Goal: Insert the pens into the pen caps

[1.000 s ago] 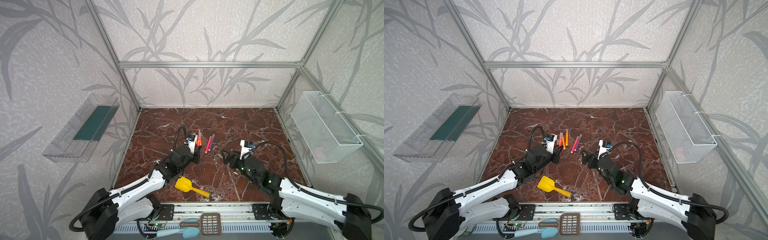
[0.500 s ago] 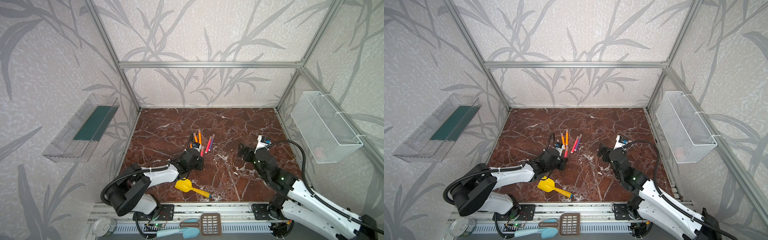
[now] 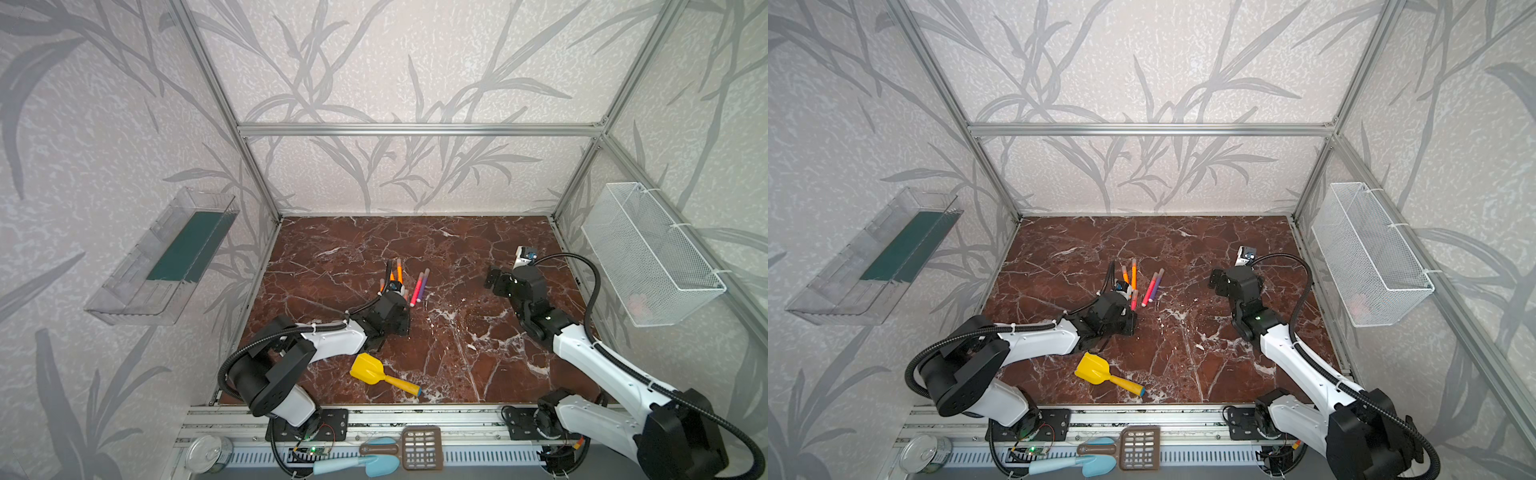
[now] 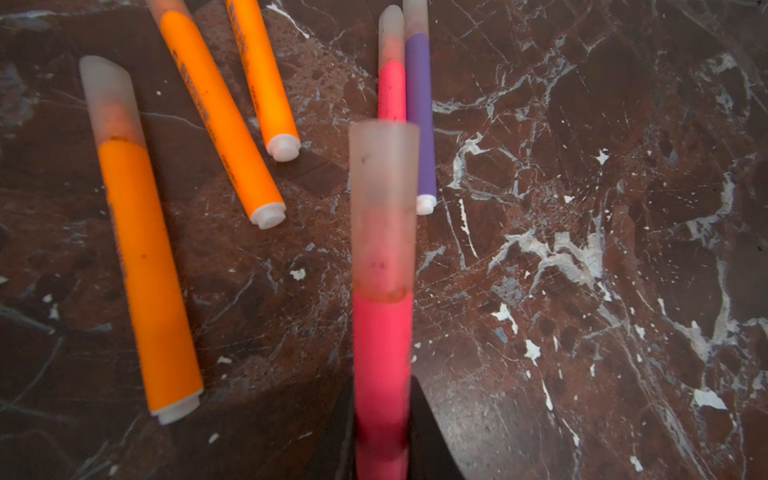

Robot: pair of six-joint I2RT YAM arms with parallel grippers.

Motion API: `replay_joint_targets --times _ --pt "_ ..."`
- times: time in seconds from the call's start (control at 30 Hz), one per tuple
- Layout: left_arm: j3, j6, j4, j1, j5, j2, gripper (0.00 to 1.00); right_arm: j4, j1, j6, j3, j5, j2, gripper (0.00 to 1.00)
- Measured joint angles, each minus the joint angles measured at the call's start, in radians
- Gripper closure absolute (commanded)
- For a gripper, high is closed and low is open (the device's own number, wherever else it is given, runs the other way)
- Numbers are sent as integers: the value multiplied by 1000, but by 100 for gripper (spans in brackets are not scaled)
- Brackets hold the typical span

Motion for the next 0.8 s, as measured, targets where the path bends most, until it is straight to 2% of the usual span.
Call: replay_joint_targets --times 0.23,0.5,0.53,0.7,0.8 --pt "24 -16 -25 0 0 40 78 73 -71 -67 -36 38 14 1" --pt "56 -43 -87 0 -27 68 68 154 -74 -214 -98 121 31 1" --pt "71 -48 -110 0 -33 71 65 183 -74 -227 -122 125 31 1" --pt "90 -68 -187 0 -59 55 36 263 -74 -282 -250 139 42 1" --pt "88 -73 -268 0 -129 -42 27 347 -78 -314 -289 148 98 1"
